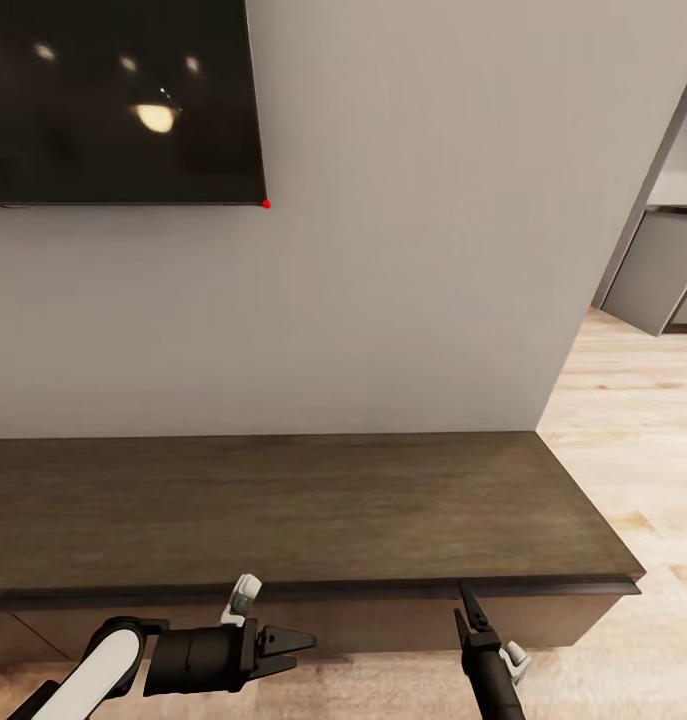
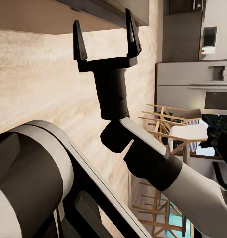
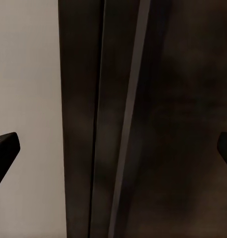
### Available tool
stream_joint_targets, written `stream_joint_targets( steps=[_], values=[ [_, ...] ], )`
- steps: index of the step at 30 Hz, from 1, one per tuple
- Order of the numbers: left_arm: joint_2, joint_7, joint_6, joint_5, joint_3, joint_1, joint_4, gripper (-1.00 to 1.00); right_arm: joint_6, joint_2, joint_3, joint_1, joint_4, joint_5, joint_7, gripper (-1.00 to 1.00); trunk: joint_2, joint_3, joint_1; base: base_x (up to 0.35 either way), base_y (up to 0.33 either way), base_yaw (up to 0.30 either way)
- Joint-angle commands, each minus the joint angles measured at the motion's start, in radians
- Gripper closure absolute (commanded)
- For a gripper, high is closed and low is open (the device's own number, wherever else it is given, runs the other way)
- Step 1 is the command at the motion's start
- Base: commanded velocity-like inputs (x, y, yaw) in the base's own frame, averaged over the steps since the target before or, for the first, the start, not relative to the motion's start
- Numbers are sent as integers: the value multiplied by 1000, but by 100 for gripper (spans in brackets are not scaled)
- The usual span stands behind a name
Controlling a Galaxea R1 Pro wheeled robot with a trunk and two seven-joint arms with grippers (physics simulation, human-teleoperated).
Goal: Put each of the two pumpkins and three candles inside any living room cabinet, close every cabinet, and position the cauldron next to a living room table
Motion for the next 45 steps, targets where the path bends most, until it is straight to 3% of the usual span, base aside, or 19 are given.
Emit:
stream_joint_targets(
  steps=[1,15,18,45],
  values=[
    [1,-9,0,-8,-1,-1,0,-100,-2,0,-1,0,1,-1,3,-100,0,-1,0,0,0,0],
    [1,-9,-1,-13,0,-1,2,-100,-2,1,0,0,1,-1,2,-100,0,-1,0,0,0,0],
    [1,-9,-1,-13,1,-1,2,-100,-2,1,0,0,1,-1,2,-100,-1,-12,1,0,0,0],
    [1,-9,-1,-8,1,-1,2,-100,-4,1,0,0,1,-1,1,-100,-1,-12,1,15,0,0]
  ],
)
